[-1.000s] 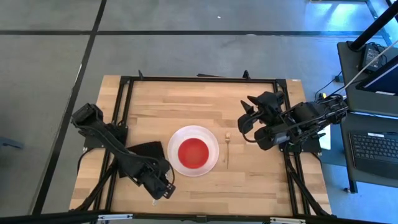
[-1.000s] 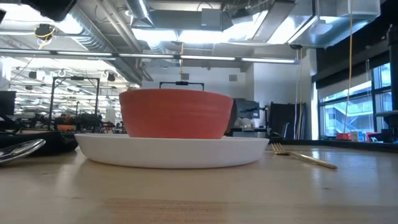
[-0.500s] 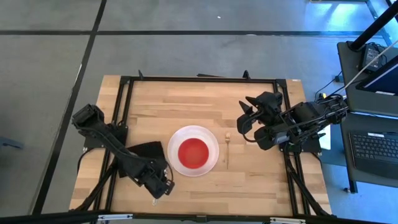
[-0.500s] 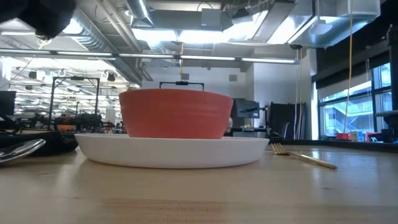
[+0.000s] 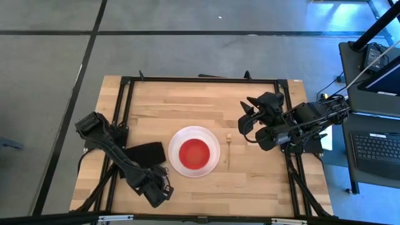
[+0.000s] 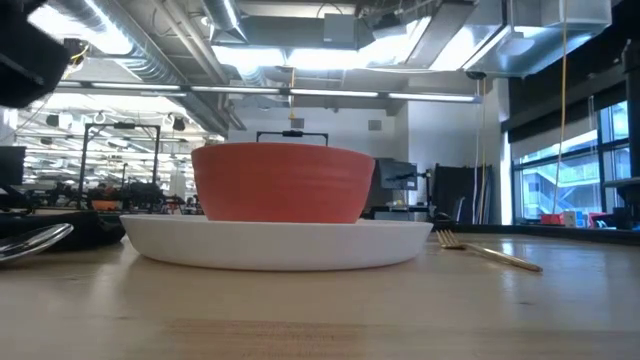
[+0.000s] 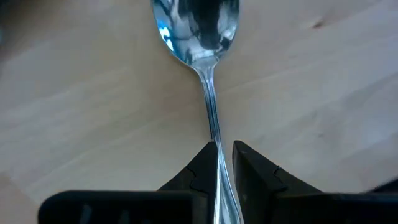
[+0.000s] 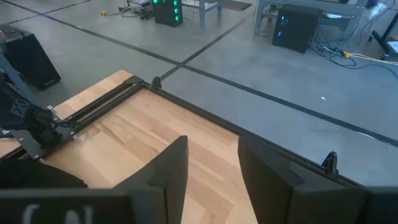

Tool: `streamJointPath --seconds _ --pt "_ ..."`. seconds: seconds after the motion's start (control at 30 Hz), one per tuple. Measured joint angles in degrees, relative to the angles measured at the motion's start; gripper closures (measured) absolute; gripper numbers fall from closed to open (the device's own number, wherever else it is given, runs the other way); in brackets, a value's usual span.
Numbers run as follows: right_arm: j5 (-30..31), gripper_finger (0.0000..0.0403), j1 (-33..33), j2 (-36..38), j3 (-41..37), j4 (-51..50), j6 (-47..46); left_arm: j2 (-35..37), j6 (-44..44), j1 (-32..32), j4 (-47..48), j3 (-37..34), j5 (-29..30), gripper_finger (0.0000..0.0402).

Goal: Set table place
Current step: Put the silver spoon into the orange bowl

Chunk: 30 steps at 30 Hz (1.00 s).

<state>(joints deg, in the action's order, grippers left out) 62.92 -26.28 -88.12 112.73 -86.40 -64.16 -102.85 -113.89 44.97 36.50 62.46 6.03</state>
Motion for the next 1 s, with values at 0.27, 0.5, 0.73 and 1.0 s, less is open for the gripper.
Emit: streamJointPath --seconds 0.27,0.5,0.73,1.0 --pt "0.0 0.0258 0.0 0.0 0.0 0.0 0.0 -1.8 0.3 0.0 -0.3 0.0 -1.1 0.0358" --pt "0.0 0.0258 0.0 0.0 0.0 0.0 0.0 -3.3 0.6 0.0 0.1 0.3 -0.8 0.0358" --pt "0.0 0.0258 0.0 0.0 0.0 0.0 0.2 -3.5 4.7 0.1 0.1 0.2 -0.7 0.0389" --pt "0.0 0.0258 0.0 0.0 0.0 0.0 0.4 3.7 14.2 -1.9 -0.2 1.4 -8.2 0.0395"
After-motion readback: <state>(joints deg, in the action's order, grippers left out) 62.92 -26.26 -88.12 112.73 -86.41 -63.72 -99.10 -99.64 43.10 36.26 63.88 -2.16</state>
